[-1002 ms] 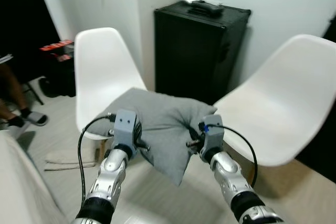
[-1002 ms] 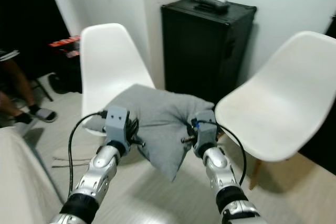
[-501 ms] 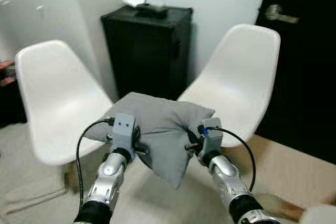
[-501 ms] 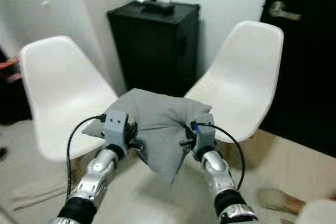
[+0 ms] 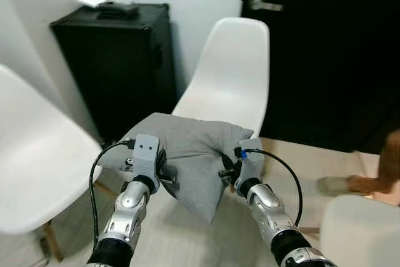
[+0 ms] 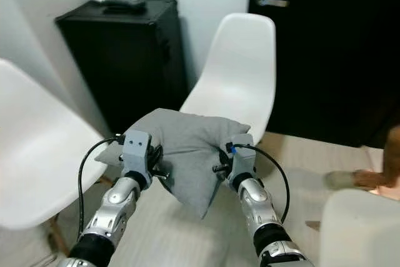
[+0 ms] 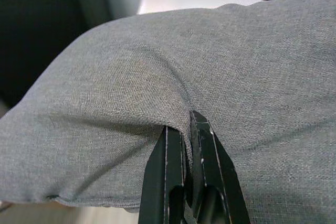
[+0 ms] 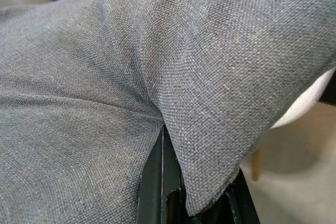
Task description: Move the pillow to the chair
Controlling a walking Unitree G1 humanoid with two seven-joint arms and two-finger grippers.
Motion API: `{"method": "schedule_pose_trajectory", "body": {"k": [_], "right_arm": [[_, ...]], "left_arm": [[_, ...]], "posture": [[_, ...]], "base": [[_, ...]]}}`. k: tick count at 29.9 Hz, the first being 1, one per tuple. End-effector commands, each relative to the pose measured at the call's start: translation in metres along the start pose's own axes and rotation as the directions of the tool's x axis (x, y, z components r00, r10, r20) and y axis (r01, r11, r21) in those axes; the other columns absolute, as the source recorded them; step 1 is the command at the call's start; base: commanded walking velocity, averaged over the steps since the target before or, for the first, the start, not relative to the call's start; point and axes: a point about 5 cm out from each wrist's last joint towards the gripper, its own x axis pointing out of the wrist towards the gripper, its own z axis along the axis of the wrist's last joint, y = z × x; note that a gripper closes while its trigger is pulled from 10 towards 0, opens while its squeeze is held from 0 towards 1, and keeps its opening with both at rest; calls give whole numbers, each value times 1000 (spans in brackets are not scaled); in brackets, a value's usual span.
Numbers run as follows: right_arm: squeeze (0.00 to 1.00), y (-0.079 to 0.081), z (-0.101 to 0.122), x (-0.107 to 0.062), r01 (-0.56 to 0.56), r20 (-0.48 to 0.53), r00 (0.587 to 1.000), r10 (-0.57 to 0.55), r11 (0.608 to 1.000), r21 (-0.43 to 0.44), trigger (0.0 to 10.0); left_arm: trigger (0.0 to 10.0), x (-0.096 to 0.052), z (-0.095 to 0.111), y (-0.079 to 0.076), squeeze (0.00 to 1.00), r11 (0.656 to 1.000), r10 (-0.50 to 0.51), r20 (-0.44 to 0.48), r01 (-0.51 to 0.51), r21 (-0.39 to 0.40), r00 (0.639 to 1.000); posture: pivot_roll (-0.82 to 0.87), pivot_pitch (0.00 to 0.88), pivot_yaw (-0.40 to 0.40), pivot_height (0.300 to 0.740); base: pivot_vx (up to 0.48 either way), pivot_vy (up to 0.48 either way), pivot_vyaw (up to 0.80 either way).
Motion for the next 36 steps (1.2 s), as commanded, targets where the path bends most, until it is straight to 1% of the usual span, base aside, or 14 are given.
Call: {"method": "schedule_pose_trajectory", "body": {"k": [1,5,13,14,16,19,36], "right_arm": [[0,-15,4,-2,74,16,997,-74,997,-1,10000],[0,-14,4,-2,69,14,998,-69,998,-6,10000],[0,-14,5,-2,74,18,997,-74,997,-9,10000],[0,-14,4,-2,75,13,997,-75,997,4,10000],[0,-14,4,-2,73,11,997,-73,997,4,10000],[0,-14,3,-2,71,4,997,-71,997,-19,10000],[0,-14,4,-1,68,8,998,-68,997,-31,10000]], "left_arm": [[10000,-1,6,12,0,999,47,34,-47,2,998],[10000,-1,6,11,0,999,36,35,-37,21,999],[10000,0,8,10,0,999,40,48,-40,2,998],[10000,0,9,10,0,999,38,53,-38,3,998],[10000,0,10,10,0,999,34,61,-34,9,998],[10000,0,12,9,0,1000,13,80,-15,17,997],[10000,-1,13,9,0,1000,8,90,-9,8,996]], "posture": [[-54,0,28,740],[-52,0,27,740],[-56,0,30,740],[-55,0,29,740],[-54,0,29,740],[-53,0,28,740],[-51,0,23,740]], "base": [[0,0,-800],[0,0,-800],[0,0,-800],[0,0,0],[0,0,0],[0,0,0],[323,0,0]]}}
